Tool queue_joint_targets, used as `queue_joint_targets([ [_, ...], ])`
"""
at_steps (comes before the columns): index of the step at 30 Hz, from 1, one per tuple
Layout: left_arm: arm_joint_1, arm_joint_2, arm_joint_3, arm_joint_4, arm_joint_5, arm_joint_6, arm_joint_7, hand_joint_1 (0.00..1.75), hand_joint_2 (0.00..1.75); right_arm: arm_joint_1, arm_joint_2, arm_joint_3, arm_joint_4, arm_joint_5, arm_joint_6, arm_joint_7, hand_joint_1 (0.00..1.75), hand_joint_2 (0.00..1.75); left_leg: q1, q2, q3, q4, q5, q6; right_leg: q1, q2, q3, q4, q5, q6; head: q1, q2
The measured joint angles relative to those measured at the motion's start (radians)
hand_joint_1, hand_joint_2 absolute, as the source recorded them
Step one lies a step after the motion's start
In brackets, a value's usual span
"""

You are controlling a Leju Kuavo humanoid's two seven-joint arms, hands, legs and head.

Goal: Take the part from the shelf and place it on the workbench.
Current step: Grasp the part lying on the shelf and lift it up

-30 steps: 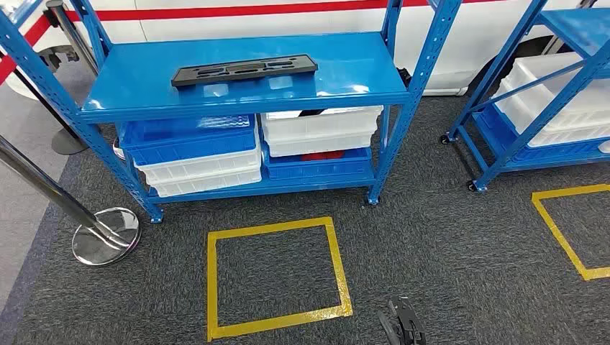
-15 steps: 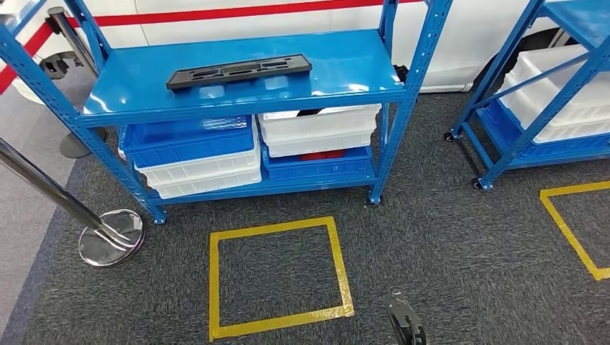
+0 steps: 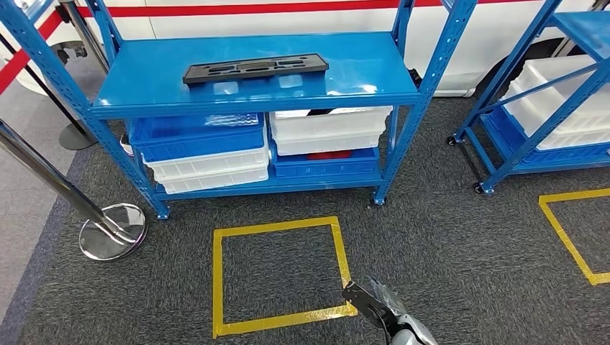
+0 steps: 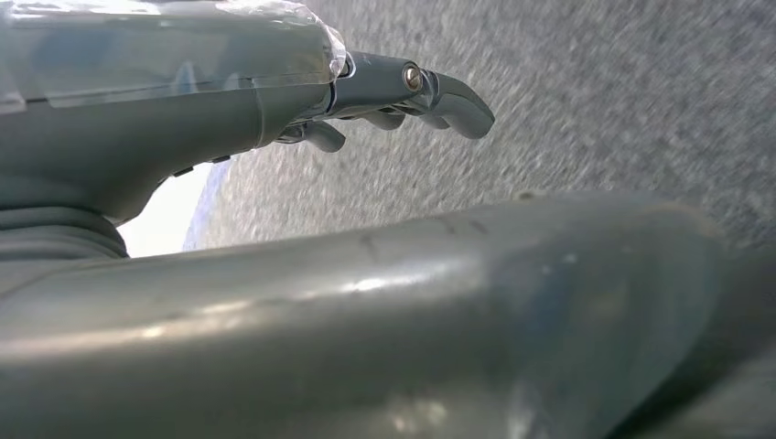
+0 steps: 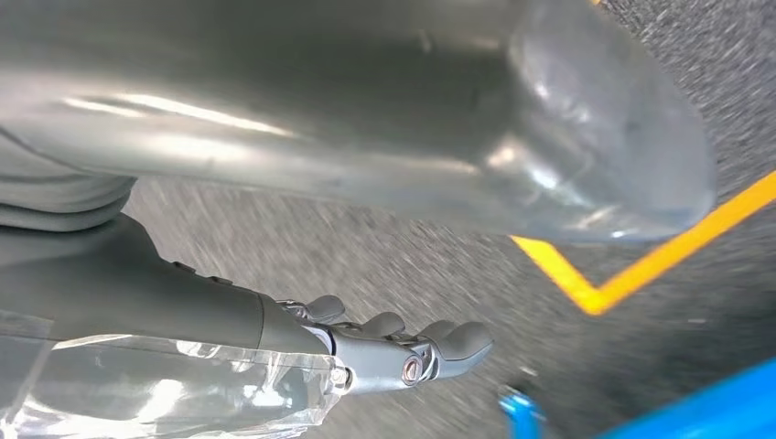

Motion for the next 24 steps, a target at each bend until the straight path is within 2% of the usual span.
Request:
queue_joint_targets([
  [1, -0.007, -0.003, 0.007, 0.0, -0.017, 0.004, 0.002, 0.0, 0.0, -0.007, 0.001, 0.016, 0.001, 0.021, -0.006, -0.008, 0.0, 0.0, -0.001, -0.001, 0.001, 0.001, -0.001, 0.0, 0.0, 0.0, 0.003, -0.012, 0.022, -0.001, 0.0, 0.0],
  [2, -0.013, -0.006, 0.014, -0.001, -0.033, 0.007, 0.004, 0.0, 0.0, -0.015, 0.001, 0.032, 0.002, 0.042, -0.012, -0.017, 0.0, 0.0, -0.001, -0.003, 0.003, 0.003, -0.002, -0.002, 0.0, 0.0, 0.022, -0.058, 0.057, -0.003, 0.0, 0.0],
  [3, -0.02, -0.009, 0.021, -0.002, -0.051, 0.01, 0.005, 0.0, 0.0, -0.025, 0.001, 0.05, 0.002, 0.063, -0.019, -0.026, 0.0, 0.0, -0.002, -0.004, 0.003, 0.005, -0.004, -0.004, 0.0, 0.0, 0.05, -0.125, 0.097, -0.007, 0.0, 0.0],
  [4, -0.028, -0.012, 0.03, -0.003, -0.068, 0.013, 0.006, 0.0, 0.0, -0.036, 0.001, 0.069, 0.002, 0.084, -0.026, -0.035, 0.0, 0.0, -0.005, -0.005, 0.0, 0.011, -0.007, -0.008, 0.002, 0.0, 0.077, -0.188, 0.125, -0.01, 0.0, 0.0],
  [5, -0.037, -0.016, 0.039, -0.004, -0.086, 0.016, 0.007, 0.0, 0.0, -0.049, 0.001, 0.089, 0.001, 0.105, -0.034, -0.044, 0.0, 0.0, -0.007, -0.005, -0.004, 0.016, -0.01, -0.012, 0.004, -0.001, 0.095, -0.234, 0.139, -0.015, 0.0, 0.0],
  [7, -0.054, -0.022, 0.059, -0.007, -0.122, 0.023, 0.012, 0.0, 0.0, -0.074, 0.001, 0.137, -0.005, 0.149, -0.05, -0.064, 0.0, 0.0, -0.01, -0.005, -0.014, 0.023, -0.012, -0.021, 0.008, -0.001, 0.104, -0.267, 0.137, -0.022, 0.0, 0.0],
  [9, -0.071, -0.026, 0.076, -0.009, -0.158, 0.028, 0.018, 0.0, 0.0, -0.091, -0.003, 0.191, -0.019, 0.188, -0.067, -0.08, 0.0, 0.0, -0.008, -0.005, -0.017, 0.028, -0.015, -0.031, 0.006, -0.003, 0.104, -0.273, 0.138, -0.031, 0.0, 0.0],
  [10, -0.078, -0.028, 0.084, -0.009, -0.173, 0.03, 0.021, 0.0, 0.0, -0.099, -0.008, 0.219, -0.03, 0.205, -0.074, -0.087, 0.0, 0.0, -0.007, -0.004, -0.023, 0.044, -0.026, -0.036, 0.003, -0.005, 0.106, -0.276, 0.139, -0.037, 0.0, 0.0],
  [12, -0.09, -0.031, 0.102, -0.011, -0.2, 0.034, 0.026, 0.0, 0.0, -0.119, -0.022, 0.276, -0.055, 0.233, -0.086, -0.098, 0.0, 0.0, -0.003, -0.002, -0.065, 0.136, -0.078, -0.048, 0.0, -0.008, 0.11, -0.281, 0.141, -0.045, 0.0, 0.0],
  [14, -0.1, -0.034, 0.12, -0.012, -0.226, 0.038, 0.031, 0.0, 0.0, -0.138, -0.04, 0.336, -0.083, 0.257, -0.096, -0.106, 0.0, 0.0, 0.001, -0.001, -0.13, 0.266, -0.131, -0.056, 0.001, -0.012, 0.111, -0.28, 0.14, -0.048, 0.0, 0.0],
  [15, -0.104, -0.035, 0.128, -0.012, -0.238, 0.04, 0.033, 0.0, 0.0, -0.145, -0.052, 0.367, -0.098, 0.269, -0.1, -0.109, 0.0, 0.0, 0.003, -0.001, -0.15, 0.301, -0.134, -0.059, 0.001, -0.014, 0.112, -0.28, 0.139, -0.048, 0.0, 0.0],
  [16, -0.109, -0.036, 0.136, -0.013, -0.25, 0.042, 0.036, 0.0, 0.0, -0.152, -0.063, 0.399, -0.114, 0.279, -0.104, -0.112, 0.0, 0.0, 0.005, 0.0, -0.153, 0.299, -0.118, -0.06, 0.0, -0.015, 0.113, -0.279, 0.138, -0.048, 0.0, 0.0],
  [17, -0.112, -0.037, 0.142, -0.014, -0.261, 0.044, 0.039, 0.0, 0.0, -0.159, -0.075, 0.432, -0.132, 0.288, -0.108, -0.115, 0.0, 0.0, 0.007, 0.0, -0.137, 0.259, -0.086, -0.061, 0.0, -0.016, 0.115, -0.279, 0.136, -0.046, 0.0, 0.0],
  [18, -0.116, -0.037, 0.149, -0.016, -0.273, 0.046, 0.042, 0.0, 0.0, -0.168, -0.087, 0.464, -0.15, 0.296, -0.111, -0.118, 0.0, 0.0, 0.008, 0.0, -0.108, 0.192, -0.045, -0.061, -0.001, -0.016, 0.118, -0.278, 0.135, -0.043, 0.0, 0.0],
  [20, -0.126, -0.039, 0.164, -0.017, -0.295, 0.051, 0.047, 0.0, 0.0, -0.19, -0.112, 0.529, -0.189, 0.31, -0.119, -0.121, 0.0, 0.0, 0.007, -0.001, -0.055, 0.072, 0.003, -0.055, 0.001, -0.016, 0.12, -0.275, 0.131, -0.034, 0.0, 0.0],
  [21, -0.131, -0.04, 0.171, -0.018, -0.305, 0.054, 0.05, 0.0, 0.0, -0.202, -0.124, 0.56, -0.208, 0.315, -0.122, -0.122, 0.0, 0.0, 0.005, -0.002, -0.044, 0.042, 0.009, -0.049, 0.003, -0.016, 0.119, -0.275, 0.131, -0.028, 0.0, 0.0],
  [24, -0.142, -0.041, 0.195, -0.019, -0.334, 0.063, 0.061, 0.0, 0.0, -0.235, -0.153, 0.654, -0.262, 0.325, -0.13, -0.128, 0.0, 0.0, 0.004, -0.008, -0.043, 0.029, 0.011, -0.028, 0.003, -0.018, 0.116, -0.276, 0.132, -0.01, 0.0, 0.0],
])
